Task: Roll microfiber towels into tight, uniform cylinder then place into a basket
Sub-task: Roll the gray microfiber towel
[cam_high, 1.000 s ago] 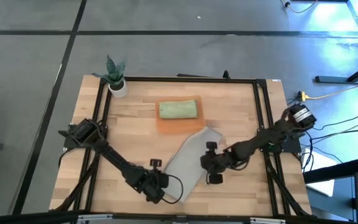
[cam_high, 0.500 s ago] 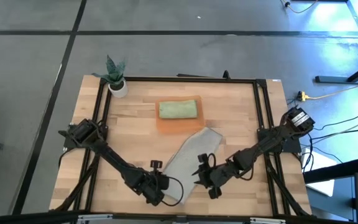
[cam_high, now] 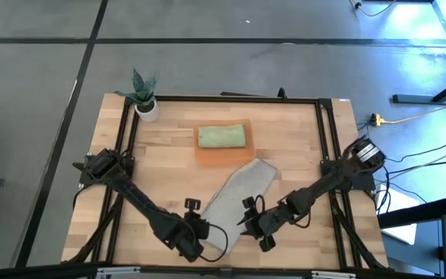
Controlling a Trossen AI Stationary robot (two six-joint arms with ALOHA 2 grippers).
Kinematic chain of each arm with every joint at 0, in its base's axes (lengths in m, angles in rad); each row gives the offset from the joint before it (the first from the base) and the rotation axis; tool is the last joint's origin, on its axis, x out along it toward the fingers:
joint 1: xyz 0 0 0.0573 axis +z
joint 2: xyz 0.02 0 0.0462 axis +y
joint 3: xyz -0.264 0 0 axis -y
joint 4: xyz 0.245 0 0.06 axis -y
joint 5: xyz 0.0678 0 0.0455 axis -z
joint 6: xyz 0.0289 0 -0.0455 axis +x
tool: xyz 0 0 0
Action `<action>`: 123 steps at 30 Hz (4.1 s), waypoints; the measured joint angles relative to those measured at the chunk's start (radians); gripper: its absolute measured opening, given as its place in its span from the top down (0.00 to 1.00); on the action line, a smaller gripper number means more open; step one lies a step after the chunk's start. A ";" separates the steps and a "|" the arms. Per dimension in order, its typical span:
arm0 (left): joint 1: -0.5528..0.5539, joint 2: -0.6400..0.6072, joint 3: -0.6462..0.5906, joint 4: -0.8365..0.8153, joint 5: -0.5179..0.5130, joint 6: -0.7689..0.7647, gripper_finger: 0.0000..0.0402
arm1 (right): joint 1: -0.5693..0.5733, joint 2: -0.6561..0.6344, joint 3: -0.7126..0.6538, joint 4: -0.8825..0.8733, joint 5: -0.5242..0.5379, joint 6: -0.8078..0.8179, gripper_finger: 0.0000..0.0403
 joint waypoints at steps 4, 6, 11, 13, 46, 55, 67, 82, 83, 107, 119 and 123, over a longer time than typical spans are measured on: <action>-0.012 0.000 0.011 -0.050 -0.004 -0.034 0.86 | 0.008 0.077 0.000 0.106 -0.030 -0.030 0.61; -0.017 0.000 0.011 -0.062 -0.004 -0.054 0.86 | 0.010 0.103 0.000 0.149 -0.030 -0.054 0.61; -0.032 0.000 0.011 -0.066 -0.004 -0.080 0.86 | 0.011 0.168 0.044 0.197 -0.052 -0.082 0.61; -0.036 0.000 0.011 -0.065 -0.005 -0.080 0.86 | 0.013 0.205 0.084 0.197 -0.076 -0.095 0.61; 0.006 0.000 0.011 -0.087 -0.047 -0.018 0.85 | 0.029 0.316 0.297 -0.153 0.013 0.038 0.66; 0.000 0.000 0.011 -0.087 -0.046 -0.022 0.86 | 0.026 0.317 0.296 -0.161 0.047 0.064 0.97; 0.000 0.000 0.011 -0.079 -0.045 -0.022 0.86 | 0.052 0.254 0.292 -0.285 0.248 0.171 0.99; 0.001 0.000 0.011 -0.060 -0.047 -0.012 0.85 | 0.081 0.241 0.293 -0.292 0.206 0.450 0.99; 0.001 0.000 0.008 -0.037 -0.050 0.004 0.85 | 0.087 0.241 0.293 -0.298 0.191 0.461 0.99; 0.042 0.000 -0.033 0.229 -0.034 0.241 0.85 | 0.248 0.149 0.295 -0.538 0.354 0.956 0.98; 0.043 0.013 -0.034 0.444 -0.022 0.289 0.85 | 0.214 0.136 0.295 -0.640 0.344 1.079 0.98; 0.043 0.013 -0.034 0.465 -0.021 0.288 0.85 | 0.207 0.136 0.295 -0.640 0.344 1.054 0.98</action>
